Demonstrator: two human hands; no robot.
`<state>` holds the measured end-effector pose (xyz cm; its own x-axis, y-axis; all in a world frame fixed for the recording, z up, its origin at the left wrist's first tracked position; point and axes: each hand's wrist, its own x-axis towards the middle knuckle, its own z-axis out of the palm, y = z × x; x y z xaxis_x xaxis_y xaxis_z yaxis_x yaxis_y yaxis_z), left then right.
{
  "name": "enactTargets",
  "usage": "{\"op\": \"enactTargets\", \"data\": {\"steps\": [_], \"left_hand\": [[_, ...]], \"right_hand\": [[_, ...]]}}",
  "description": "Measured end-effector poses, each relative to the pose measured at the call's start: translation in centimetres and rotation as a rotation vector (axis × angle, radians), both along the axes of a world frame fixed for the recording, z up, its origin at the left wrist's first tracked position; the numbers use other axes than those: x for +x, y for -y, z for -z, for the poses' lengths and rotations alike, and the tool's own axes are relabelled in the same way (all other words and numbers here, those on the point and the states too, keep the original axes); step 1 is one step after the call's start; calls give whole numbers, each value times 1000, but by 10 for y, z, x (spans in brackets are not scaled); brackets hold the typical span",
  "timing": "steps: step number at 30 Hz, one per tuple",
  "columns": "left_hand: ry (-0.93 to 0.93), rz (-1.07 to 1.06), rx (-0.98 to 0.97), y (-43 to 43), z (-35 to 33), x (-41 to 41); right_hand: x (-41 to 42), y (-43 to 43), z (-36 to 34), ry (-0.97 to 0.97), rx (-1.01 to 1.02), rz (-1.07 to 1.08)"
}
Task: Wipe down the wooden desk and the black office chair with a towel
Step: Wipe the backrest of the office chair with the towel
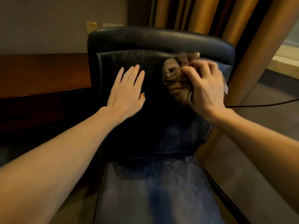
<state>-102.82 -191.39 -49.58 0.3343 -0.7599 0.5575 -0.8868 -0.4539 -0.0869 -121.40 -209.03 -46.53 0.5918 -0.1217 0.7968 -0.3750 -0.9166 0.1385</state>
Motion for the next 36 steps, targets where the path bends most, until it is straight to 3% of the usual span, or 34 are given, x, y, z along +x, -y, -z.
{"op": "enactTargets", "data": {"steps": [6, 15, 17, 20, 23, 26, 30, 36], "left_hand": [[-22, 3, -55, 36, 42, -13], [75, -11, -183, 53, 68, 2], [65, -24, -184, 57, 70, -1], [87, -46, -159, 53, 69, 1], [113, -32, -115, 45, 65, 3], [116, -36, -87, 43, 64, 3], [96, -19, -80, 44, 62, -2], [82, 25, -33, 38, 56, 2]], "right_hand": [[42, 11, 4, -96, 176, 84], [32, -1, 199, 30, 195, -58], [15, -2, 232, -96, 195, -110], [-8, 2, 266, -434, 234, -156], [-27, 6, 277, -707, 327, -101], [-40, 4, 261, -602, 272, -112], [-42, -4, 196, -288, 118, -257], [-17, -2, 82, 151, 21, -137]]}}
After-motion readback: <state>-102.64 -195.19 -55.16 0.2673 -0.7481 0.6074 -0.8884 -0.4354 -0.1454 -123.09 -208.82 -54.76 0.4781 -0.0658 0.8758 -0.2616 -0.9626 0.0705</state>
